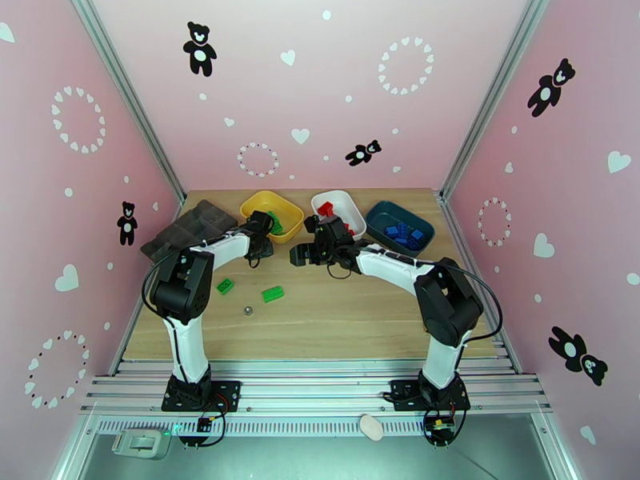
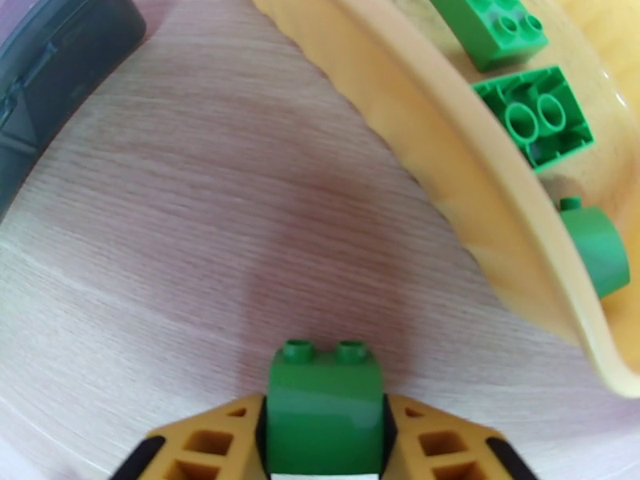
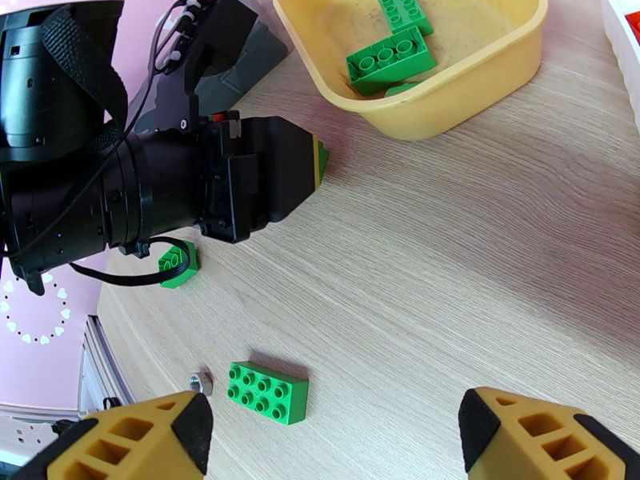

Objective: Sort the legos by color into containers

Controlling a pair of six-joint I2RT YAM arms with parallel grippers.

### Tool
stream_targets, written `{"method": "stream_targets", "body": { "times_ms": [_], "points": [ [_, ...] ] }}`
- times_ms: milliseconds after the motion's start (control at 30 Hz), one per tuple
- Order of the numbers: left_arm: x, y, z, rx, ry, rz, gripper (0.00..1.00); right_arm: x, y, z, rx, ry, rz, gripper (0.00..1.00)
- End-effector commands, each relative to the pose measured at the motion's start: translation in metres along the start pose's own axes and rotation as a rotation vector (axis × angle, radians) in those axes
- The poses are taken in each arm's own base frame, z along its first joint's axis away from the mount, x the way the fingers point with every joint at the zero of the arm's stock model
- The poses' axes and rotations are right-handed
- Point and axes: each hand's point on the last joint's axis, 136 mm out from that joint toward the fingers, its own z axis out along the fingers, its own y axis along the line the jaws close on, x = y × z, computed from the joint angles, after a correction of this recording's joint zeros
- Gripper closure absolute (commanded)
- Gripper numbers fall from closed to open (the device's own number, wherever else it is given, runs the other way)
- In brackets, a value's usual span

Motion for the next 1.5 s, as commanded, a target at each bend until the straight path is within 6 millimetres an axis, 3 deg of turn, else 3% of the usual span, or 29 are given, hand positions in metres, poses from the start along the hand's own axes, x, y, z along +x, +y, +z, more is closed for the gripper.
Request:
{"method": "stream_targets", "body": {
  "times_ms": [0,333,533,667,867,1100,1300,1467],
  "points": [
    [-0.003,0.008,-0.008,-0.020,-0.002,-0.001,0.66,-0.002,0.002,0.006,-0.009,0.005,0.001,0.14],
    [0.013,0.017,-0.049,0.029,-0.022,-0.024,0.68,-0.014,0.005,0.005,0.004,-0.006,-0.018,0.15],
    [0.016,0.003,-0.081,0.159,-0.034,-0.031,0.67,-0.032,0.009,0.005,0.013,-0.024,-0.024,0.16],
    [0.004,-0.011,-0.103,0.244,-0.058,-0.026,0.66,-0.051,0.010,0.002,0.033,-0.051,-0.028,0.16],
    [-0.033,-0.032,-0.128,0.302,-0.110,-0.015,0.65,-0.080,0.003,-0.008,0.062,-0.089,-0.011,0.16],
    [-0.073,-0.054,-0.123,0.312,-0.142,-0.014,0.63,-0.094,0.006,-0.026,0.077,-0.122,-0.028,0.16],
    [-0.097,-0.071,-0.100,0.296,-0.142,-0.012,0.59,-0.089,0.001,-0.039,0.106,-0.123,-0.042,0.16],
    [-0.106,-0.083,-0.080,0.305,-0.132,-0.030,0.31,-0.080,-0.001,-0.045,0.114,-0.119,-0.045,0.15]
  ]
}}
